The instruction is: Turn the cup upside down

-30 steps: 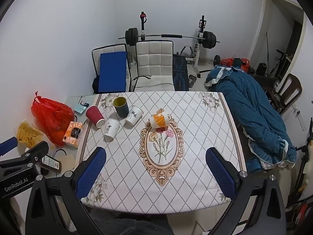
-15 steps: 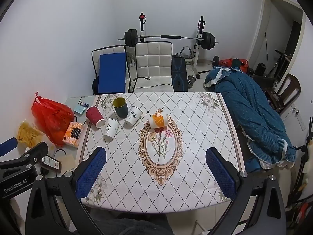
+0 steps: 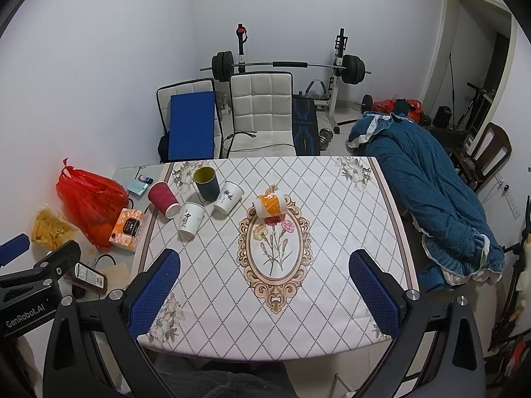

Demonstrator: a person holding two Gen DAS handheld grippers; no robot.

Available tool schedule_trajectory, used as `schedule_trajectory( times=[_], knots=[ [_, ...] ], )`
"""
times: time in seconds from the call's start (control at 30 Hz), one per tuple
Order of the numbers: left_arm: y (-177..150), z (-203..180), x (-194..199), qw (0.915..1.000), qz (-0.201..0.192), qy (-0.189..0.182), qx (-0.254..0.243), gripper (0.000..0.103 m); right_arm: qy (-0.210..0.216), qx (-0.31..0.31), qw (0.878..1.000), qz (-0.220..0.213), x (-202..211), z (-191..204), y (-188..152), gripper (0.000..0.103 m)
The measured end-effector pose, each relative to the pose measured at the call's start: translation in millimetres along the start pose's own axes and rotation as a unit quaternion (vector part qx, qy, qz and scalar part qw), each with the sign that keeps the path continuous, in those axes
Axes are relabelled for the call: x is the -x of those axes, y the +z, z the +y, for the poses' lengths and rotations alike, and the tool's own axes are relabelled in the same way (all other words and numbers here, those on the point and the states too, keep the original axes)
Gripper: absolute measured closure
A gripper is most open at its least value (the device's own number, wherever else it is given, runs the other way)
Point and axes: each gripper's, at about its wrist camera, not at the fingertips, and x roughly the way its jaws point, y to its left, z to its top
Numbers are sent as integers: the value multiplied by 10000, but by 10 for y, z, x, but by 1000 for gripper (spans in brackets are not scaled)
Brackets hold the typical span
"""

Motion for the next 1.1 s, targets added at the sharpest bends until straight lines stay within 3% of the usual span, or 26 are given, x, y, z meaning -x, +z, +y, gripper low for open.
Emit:
schedule_trajectory(
  times=[1.1],
  knots=[
    [-38,5,183,10000,-71,-22,30,0,36,-18,10000,-33,124,44,6,0]
  ],
)
